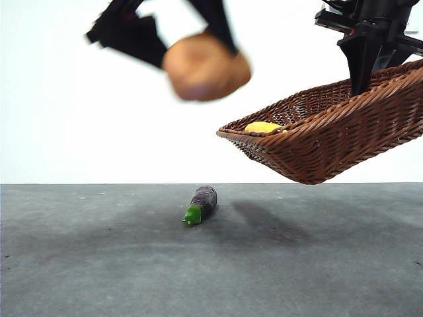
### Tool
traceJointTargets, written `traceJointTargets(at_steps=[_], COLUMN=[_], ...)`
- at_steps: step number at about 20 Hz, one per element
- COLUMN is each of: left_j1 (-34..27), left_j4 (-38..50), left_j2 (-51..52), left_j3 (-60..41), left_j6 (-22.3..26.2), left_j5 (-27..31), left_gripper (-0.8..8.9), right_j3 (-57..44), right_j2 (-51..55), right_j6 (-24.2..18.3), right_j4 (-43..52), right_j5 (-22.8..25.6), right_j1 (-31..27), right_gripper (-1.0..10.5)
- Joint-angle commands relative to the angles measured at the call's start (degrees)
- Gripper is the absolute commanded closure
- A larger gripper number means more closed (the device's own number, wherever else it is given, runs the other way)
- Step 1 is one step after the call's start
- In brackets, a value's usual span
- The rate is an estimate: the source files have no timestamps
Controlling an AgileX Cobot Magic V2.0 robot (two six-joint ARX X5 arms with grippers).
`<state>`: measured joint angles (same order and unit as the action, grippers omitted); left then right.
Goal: Help me put the vegetables on the table into the basket
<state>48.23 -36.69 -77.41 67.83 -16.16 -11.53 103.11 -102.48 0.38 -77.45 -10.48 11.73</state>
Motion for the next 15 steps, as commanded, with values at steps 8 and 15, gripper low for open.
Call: traceJointTargets(at_steps=[8, 15], left_j1=[2.45, 2.45], left_j4=[10.71, 12.76], left_j2=[-3.78, -8.59], left_j3=[-0.28, -0.28], left_j6=[-1.81, -4.28], left_j5=[-0.87, -0.22], left_gripper=[8.22, 5.66], right_j3=[0.11, 0.11], right_j2=[-0.02, -0.02], right_j6=[1.01, 2.43], right_j4=[-0.87, -0.42], right_j5=[-4.76, -4.96], right_j1=[4.02, 6.75], right_gripper=[9.6, 9.6])
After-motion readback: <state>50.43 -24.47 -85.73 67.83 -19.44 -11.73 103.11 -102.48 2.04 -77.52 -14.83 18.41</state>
